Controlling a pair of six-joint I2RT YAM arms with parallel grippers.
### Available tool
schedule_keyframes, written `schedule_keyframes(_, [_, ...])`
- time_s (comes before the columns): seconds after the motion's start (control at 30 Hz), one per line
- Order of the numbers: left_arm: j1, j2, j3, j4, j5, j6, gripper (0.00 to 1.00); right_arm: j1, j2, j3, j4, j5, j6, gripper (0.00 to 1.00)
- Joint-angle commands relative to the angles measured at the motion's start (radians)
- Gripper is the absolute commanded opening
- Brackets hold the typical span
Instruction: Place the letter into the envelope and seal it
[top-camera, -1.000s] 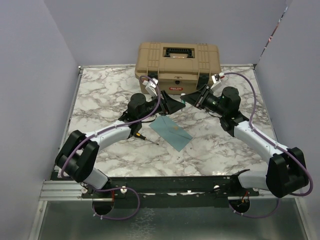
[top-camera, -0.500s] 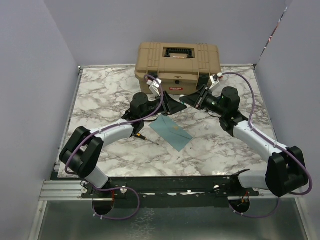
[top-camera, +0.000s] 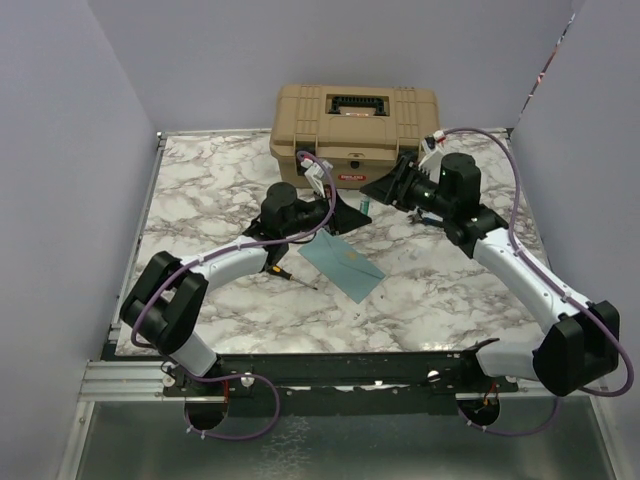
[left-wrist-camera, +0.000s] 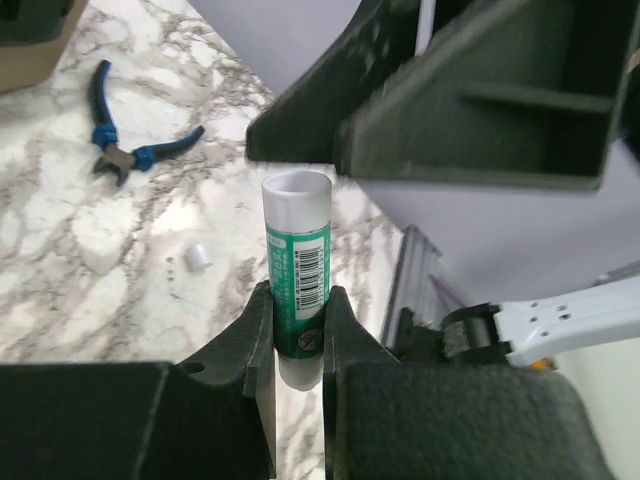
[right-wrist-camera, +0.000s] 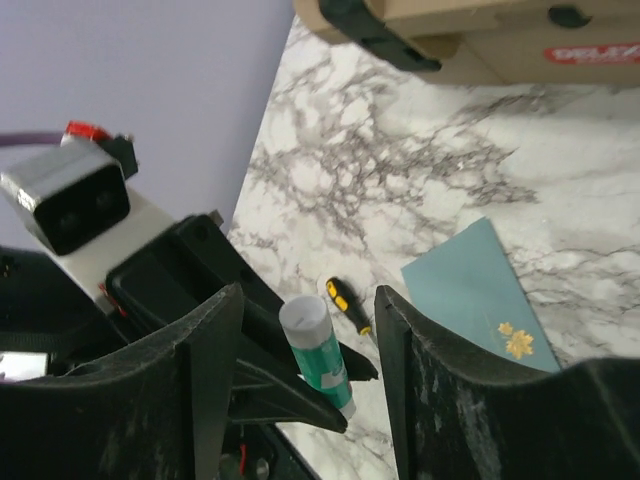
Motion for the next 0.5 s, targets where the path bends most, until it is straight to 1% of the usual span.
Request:
schedule_keyframes(0.0, [-0.003,-0.036,0.001,-0.066,0.018,0.205,0.00,0.033,0.018,0.098,-0.240,0.189,-0.070,0.60])
schedule_keyframes(0.07, [-0.003,-0.036,0.018,-0.125,0.013,0.256,0.00,0.041,0.031,0.111,-0.238,0.202,-0.068,0.60])
schedule_keyframes(0.17, [-0.004,-0.052,0.034,-0.195,-0.021,0.306,0.00,0.044,0.044,0.135,-0.226,0.166,-0.078,0.60])
schedule_keyframes(0.33, [-0.005,-0.063,0.051,-0.227,-0.047,0.308,0.00,0.047,0.076,0.186,-0.275,0.109,-0.128,0.61])
schedule_keyframes(0.47, [-0.004,-0.059,0.060,-0.228,-0.038,0.294,0.00,0.056,0.101,0.203,-0.301,0.077,-0.155,0.61])
